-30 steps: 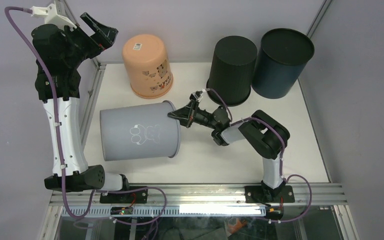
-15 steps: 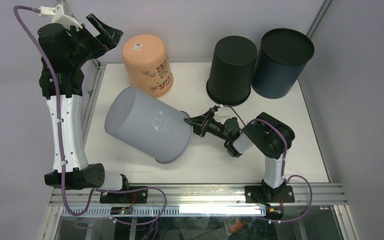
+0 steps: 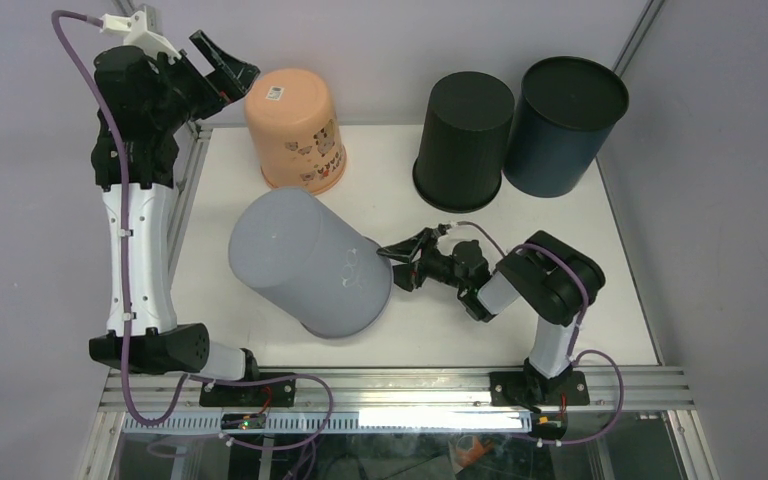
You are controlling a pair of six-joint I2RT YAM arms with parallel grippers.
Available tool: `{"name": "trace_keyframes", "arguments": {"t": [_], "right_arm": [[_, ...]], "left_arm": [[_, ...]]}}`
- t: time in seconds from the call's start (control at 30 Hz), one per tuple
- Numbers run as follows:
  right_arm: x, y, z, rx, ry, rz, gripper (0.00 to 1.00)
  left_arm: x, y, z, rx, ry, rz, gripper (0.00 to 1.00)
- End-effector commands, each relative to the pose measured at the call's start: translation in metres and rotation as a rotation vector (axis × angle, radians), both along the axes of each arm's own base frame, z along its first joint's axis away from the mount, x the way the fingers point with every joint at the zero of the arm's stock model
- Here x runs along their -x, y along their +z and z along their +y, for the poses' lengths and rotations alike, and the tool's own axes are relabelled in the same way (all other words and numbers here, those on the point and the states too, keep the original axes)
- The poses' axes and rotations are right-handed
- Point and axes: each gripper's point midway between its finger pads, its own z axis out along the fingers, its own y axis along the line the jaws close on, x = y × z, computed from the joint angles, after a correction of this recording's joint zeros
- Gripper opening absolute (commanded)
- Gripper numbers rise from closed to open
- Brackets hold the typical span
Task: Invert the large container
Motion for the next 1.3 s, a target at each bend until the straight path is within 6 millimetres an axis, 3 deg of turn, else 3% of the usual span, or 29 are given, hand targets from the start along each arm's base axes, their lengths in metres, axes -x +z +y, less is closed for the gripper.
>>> {"name": "trace_keyframes", "arguments": {"t": [0.0,0.07,0.2,0.4,0.5,0.67,0.77,0.9,1.0,1.1,1.27], "right_arm": [[-0.001,0.002,-0.007,0.125,0.011,-0.056,0.69],[-0.003,-0.003,-0.012,0.202,0.008,-0.013,0.72],[-0.014,-0.010,-0.032,0.518,-0.018,-0.081,0.92],[-0.028,-0.006,-0.072,0.871,-0.057,-0.117,0.99],[-0.029,-0.001,-0.083,0.959,-0.049,-0.140,0.99],[-0.025,-0.017,-0.112,1.145,-0.029,-0.106,0.99],[-0.025,-0.010,-0.126,1.216,-0.042,-0.134,0.99],[-0.032,0.021,-0.156,1.345,-0.124,-0.191,0.99],[-0.039,0.054,-0.191,1.482,-0.230,-0.190,0.99],[-0.047,0.098,-0.220,1.605,-0.339,-0.222,0.99],[-0.057,0.181,-0.262,1.774,-0.531,-0.292,0.99]], "left_arm": [[0.006,0.014,-0.021,-0.009,-0.076,-0.046,0.99],[-0.004,0.003,-0.035,-0.035,-0.104,-0.008,0.99],[-0.004,-0.008,-0.076,-0.083,-0.183,0.027,0.99],[-0.001,-0.020,-0.110,-0.102,-0.263,0.052,0.99],[0.000,-0.027,-0.117,-0.132,-0.279,0.068,0.99],[0.000,-0.032,-0.118,-0.143,-0.289,0.082,0.99],[0.000,-0.033,-0.118,-0.142,-0.290,0.086,0.99],[0.000,-0.041,-0.120,-0.151,-0.299,0.102,0.99],[-0.003,-0.056,-0.122,-0.182,-0.315,0.124,0.99],[-0.009,-0.069,-0.124,-0.201,-0.324,0.149,0.99],[-0.016,-0.072,-0.123,-0.236,-0.311,0.139,0.99]]}}
